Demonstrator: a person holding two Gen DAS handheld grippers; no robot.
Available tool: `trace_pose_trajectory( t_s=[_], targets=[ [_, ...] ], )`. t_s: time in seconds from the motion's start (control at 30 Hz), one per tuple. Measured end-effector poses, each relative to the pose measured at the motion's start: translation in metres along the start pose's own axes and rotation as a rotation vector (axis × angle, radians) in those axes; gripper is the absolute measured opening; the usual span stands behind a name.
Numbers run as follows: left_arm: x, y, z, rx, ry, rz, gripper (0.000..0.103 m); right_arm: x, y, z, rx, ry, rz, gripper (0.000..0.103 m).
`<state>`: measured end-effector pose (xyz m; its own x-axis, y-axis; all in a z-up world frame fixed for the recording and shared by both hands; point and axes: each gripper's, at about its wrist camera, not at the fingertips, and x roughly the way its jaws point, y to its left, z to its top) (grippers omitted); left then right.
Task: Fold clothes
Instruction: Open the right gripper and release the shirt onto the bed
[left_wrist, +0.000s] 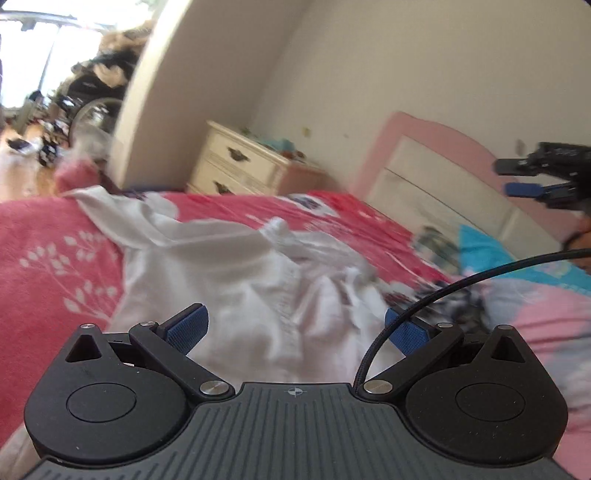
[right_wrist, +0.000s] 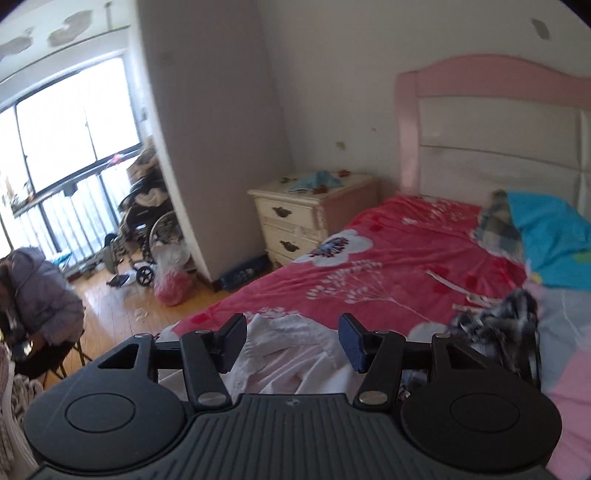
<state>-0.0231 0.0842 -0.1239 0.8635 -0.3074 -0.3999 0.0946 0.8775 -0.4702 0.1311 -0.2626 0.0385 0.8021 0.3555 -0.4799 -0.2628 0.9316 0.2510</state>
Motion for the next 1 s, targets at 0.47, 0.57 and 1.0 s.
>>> trace_pose_trajectory(
  t_s=[0.47, 0.57, 1.0],
  targets=[
    [-0.085, 0.027, -0.053, -0.21, 0.312, 0.206, 0.103, 0.048, 0.071, -0.157, -0.055, 0.442, 0.11, 0.056],
    [-0.055, 0.022, -0.059, -0.128, 0.308, 0.318, 0.103, 0.081, 0.106, -0.189, -0.12, 0.536, 0.094, 0.05],
    [0.01, -0.028, -0.097, 0.26, 0.327, 0.421, 0.089, 0.132, 0.142, -0.228, -0.227, 0.669, 0.118, 0.002]
  ],
)
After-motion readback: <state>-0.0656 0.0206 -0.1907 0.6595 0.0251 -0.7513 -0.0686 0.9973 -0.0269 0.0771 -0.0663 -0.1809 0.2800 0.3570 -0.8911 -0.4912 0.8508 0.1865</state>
